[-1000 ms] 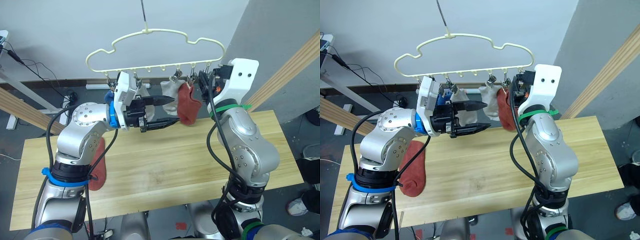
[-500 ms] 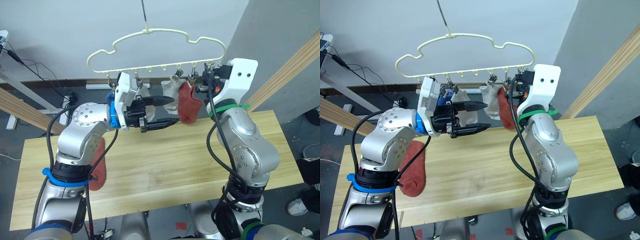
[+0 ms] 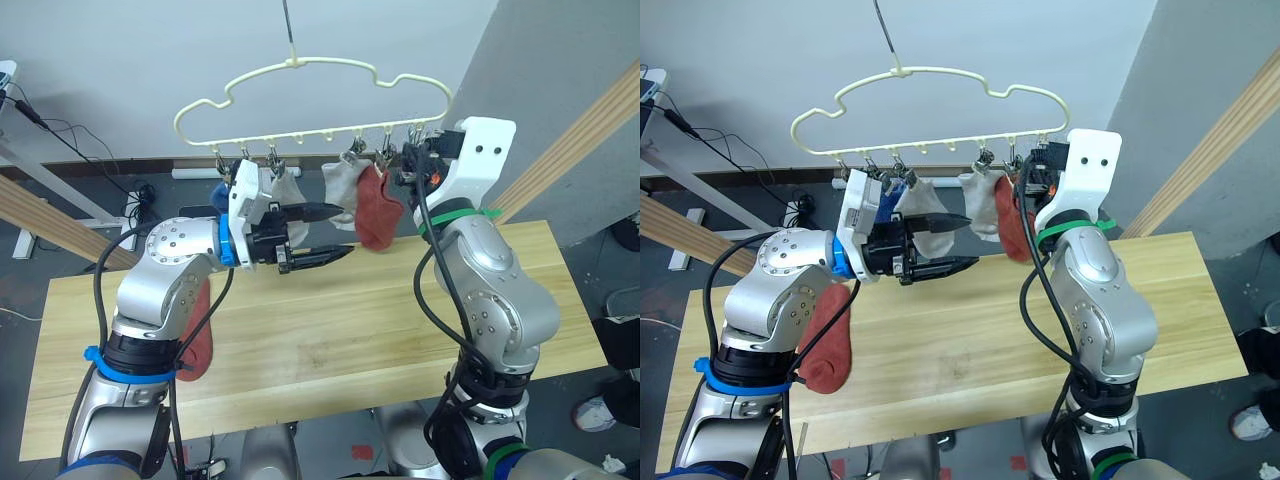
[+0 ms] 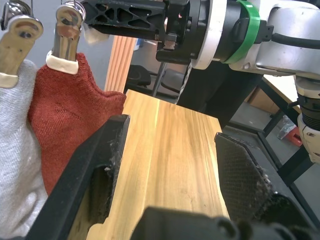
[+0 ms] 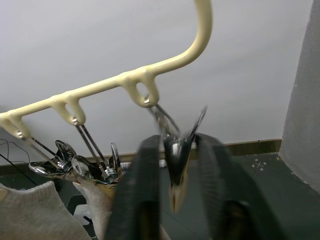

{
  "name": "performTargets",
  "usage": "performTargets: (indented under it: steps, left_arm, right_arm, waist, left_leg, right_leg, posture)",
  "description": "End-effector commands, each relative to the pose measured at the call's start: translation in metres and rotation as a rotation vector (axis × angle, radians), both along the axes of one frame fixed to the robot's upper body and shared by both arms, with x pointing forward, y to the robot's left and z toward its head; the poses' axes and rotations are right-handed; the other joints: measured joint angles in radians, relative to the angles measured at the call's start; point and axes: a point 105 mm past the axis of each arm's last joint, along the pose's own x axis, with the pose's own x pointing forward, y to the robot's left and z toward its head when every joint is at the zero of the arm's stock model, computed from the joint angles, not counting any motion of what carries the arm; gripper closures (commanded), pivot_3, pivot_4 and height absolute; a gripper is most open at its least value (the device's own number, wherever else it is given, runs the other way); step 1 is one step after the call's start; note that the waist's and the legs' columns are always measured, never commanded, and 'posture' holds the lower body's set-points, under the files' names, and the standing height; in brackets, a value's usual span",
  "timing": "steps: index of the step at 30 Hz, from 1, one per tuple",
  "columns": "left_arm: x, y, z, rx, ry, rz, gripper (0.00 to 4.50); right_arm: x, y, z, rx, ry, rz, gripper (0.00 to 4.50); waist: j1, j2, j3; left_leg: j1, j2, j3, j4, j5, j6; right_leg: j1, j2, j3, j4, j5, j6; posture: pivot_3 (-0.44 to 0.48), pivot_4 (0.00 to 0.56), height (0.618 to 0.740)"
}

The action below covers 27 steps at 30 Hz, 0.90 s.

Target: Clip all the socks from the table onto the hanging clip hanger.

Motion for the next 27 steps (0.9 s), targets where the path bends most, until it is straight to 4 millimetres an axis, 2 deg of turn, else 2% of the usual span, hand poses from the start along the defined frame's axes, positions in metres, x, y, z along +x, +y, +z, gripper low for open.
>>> performTargets:
  steps: [1, 12, 21, 24, 27]
  left_arm:
    - [-0.0032, 0.0, 0.006, -0.007, -0.037, -0.013, 1.44]
    - [-0.003, -0.0001, 0.0071, -0.009, -0.044, -0.016, 1.44]
    - [-0.0027, -0.0011, 0.0075, -0.009, -0.047, -0.024, 1.44]
    - [-0.0023, -0.0016, 0.0078, -0.01, -0.047, -0.026, 1.44]
    - [-0.0022, -0.0026, 0.0084, -0.012, -0.049, -0.027, 1.44]
  right_arm:
    - [-0.0095, 0.0006, 0.0124, 0.005, -0.062, 0.011, 3.11]
    - [-0.0073, -0.0012, 0.0117, 0.015, -0.056, -0.004, 3.11]
    - [-0.0165, -0.0081, 0.0075, -0.017, -0.065, -0.015, 3.11]
    - [-0.0165, -0.0059, 0.0072, -0.037, -0.066, -0.002, 2.53]
    - [-0.0156, -0.0035, 0.0075, -0.039, -0.066, 0.007, 2.53]
  waist:
    - [0.0, 0.0, 0.0]
    - [0.0, 0.0, 0.0]
    - [0.0, 0.0, 0.0]
    - [0.0, 0.0, 0.0]
    - [-0.001, 0.0, 0.0]
  left_leg:
    - [0.0, 0.0, 0.0, 0.0, 0.0, 0.0]
    - [0.0, 0.0, 0.0, 0.0, 0.0, 0.0]
    - [0.0, 0.0, 0.0, 0.0, 0.0, 0.0]
    - [0.0, 0.0, 0.0, 0.0, 0.0, 0.0]
    - [0.0, 0.0, 0.0, 0.001, 0.0, 0.0]
  right_leg:
    - [0.0, 0.0, 0.0, 0.0, 0.0, 0.0]
    - [0.0, 0.0, 0.0, 0.0, 0.0, 0.0]
    - [0.0, 0.0, 0.0, 0.0, 0.0, 0.0]
    - [0.0, 0.0, 0.0, 0.001, 0.0, 0.0]
    - [0.0, 0.0, 0.0, 0.002, 0.0, 0.0]
  posture:
    - [-0.326, 0.336, 0.73]
    - [-0.325, 0.328, 0.73]
    - [-0.335, 0.327, 0.73]
    - [-0.337, 0.329, 0.73]
    - [-0.334, 0.33, 0.73]
